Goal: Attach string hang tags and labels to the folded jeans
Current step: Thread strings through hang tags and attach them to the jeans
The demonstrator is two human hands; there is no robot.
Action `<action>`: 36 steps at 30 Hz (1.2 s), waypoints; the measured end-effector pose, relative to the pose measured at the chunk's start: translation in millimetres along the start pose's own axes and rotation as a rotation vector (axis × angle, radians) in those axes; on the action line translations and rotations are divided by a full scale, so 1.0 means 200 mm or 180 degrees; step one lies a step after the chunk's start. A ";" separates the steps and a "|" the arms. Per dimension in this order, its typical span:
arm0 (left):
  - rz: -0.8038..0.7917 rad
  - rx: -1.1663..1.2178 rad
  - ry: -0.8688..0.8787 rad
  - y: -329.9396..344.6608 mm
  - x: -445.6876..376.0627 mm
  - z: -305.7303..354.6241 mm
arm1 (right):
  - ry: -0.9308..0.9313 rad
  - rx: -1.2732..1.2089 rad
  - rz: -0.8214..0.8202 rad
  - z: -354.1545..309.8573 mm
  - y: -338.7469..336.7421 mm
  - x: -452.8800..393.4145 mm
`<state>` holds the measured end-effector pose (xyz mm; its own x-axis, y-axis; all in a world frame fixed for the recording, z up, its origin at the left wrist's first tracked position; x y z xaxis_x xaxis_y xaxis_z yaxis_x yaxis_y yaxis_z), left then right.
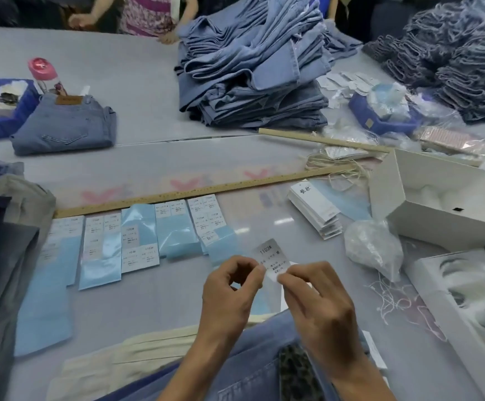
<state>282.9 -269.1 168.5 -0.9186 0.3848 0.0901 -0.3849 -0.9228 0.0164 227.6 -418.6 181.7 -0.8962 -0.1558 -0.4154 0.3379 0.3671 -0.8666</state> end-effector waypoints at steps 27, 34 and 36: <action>-0.1222 -0.1435 0.0416 0.50 -0.11 0.00 | 0.2944 -0.4419 0.0442 0.38 -0.24 0.32; -0.0723 -0.0960 0.0269 0.68 -0.40 -0.07 | 0.3211 -0.4063 0.0963 0.62 -0.22 0.36; -0.0343 -0.1074 0.0263 0.76 -0.62 -0.08 | 0.3393 -0.4331 0.1206 0.70 -0.22 0.37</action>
<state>336.8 -456.0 144.8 -0.8700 0.4925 0.0247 -0.4751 -0.8237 -0.3094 187.8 -574.8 150.3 -0.8005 0.5163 0.3044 0.5930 0.7557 0.2778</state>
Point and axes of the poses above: each hand's wrist, its own x-axis away from the middle knuckle, its own y-axis out of the palm, z = x × y, the point moved 1 cm from there along -x, towards the middle knuckle, and after that the axes turned 15 degrees about -z, right-handed, at the moved point
